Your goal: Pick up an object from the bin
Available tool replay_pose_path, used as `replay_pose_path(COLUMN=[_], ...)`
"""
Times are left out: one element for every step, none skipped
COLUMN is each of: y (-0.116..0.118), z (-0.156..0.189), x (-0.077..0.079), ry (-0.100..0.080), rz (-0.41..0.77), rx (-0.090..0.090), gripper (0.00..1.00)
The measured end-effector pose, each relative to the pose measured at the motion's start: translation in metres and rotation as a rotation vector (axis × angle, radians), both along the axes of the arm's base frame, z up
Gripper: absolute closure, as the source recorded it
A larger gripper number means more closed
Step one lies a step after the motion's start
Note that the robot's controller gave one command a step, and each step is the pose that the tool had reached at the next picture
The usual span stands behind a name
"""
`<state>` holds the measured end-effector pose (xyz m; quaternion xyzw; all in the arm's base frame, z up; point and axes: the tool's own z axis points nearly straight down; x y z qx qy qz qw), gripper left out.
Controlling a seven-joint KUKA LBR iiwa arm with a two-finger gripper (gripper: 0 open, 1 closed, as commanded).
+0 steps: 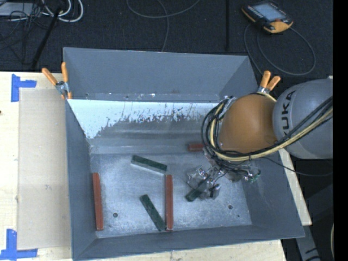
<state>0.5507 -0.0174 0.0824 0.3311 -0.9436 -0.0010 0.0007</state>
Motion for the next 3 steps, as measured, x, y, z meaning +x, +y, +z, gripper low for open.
replay_pose_path(y=[0.004, 0.005, -0.004], z=[0.089, 0.14, 0.087], x=[-0.034, -0.047, -0.045], ry=[0.004, -0.008, -0.009], rz=[0.011, 0.015, 0.058], rx=[0.0, -0.001, -0.001], gripper=[0.0, 0.0, 0.0])
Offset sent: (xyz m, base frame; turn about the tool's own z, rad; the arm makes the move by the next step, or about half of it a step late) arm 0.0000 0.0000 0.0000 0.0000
